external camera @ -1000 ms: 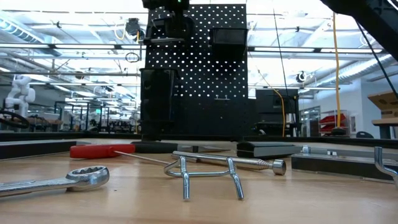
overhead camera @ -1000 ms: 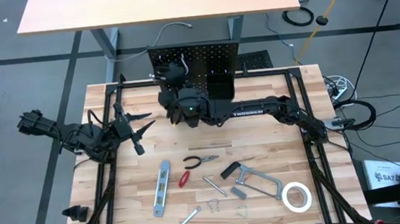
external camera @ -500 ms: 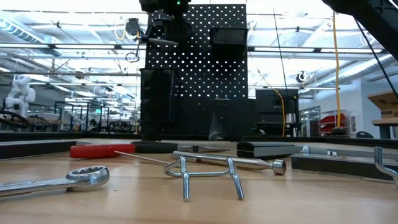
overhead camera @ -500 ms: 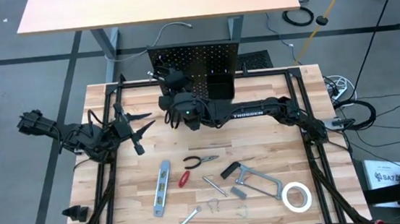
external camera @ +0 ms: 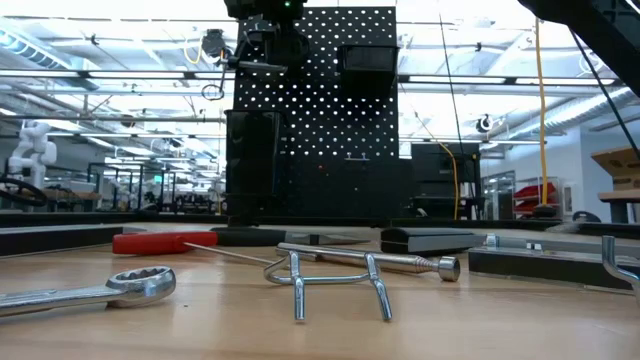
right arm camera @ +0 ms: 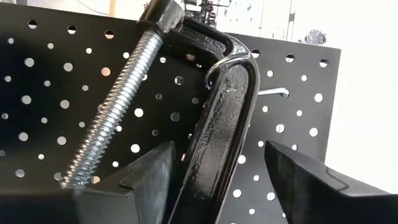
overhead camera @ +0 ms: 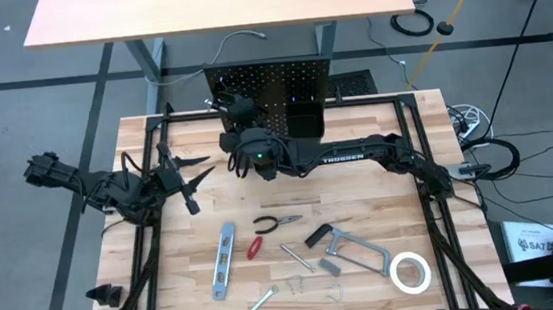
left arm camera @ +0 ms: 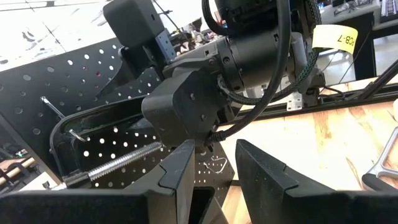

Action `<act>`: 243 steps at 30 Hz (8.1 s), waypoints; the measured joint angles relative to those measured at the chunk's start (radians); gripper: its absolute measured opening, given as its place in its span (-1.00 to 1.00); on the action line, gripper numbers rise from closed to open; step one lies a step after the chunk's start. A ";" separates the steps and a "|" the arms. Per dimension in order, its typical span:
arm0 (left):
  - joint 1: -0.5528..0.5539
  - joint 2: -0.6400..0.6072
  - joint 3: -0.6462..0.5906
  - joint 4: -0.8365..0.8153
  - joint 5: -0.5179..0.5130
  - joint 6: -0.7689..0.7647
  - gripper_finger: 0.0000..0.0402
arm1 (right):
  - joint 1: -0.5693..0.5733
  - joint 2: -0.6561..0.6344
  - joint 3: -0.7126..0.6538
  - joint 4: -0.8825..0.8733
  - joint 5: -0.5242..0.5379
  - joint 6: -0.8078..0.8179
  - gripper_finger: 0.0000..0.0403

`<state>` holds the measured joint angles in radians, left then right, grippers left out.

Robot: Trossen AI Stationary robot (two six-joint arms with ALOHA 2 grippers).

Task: Hang tools onto peg board
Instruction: Remove the clamp from the pegboard, then insert the right silver hanger hook on the pegboard

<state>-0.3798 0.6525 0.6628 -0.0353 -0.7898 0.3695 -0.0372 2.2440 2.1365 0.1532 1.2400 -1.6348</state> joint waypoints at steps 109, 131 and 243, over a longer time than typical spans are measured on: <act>0.000 0.000 0.000 0.002 0.000 -0.050 -0.40 | 0.345 -1.191 -1.562 -0.837 -0.889 2.393 -0.99; 0.000 0.000 0.000 0.000 0.001 -0.050 -0.40 | 0.269 -1.180 -1.552 -0.864 -0.926 2.466 -0.64; 0.047 0.482 0.000 0.168 0.759 -0.074 -0.40 | 0.222 -1.001 -1.308 -0.369 -1.049 2.101 -1.00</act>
<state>-0.3332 1.1346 0.6628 0.1326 -0.0307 0.2955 0.1848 1.2432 0.8280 -0.2161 0.1908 0.4665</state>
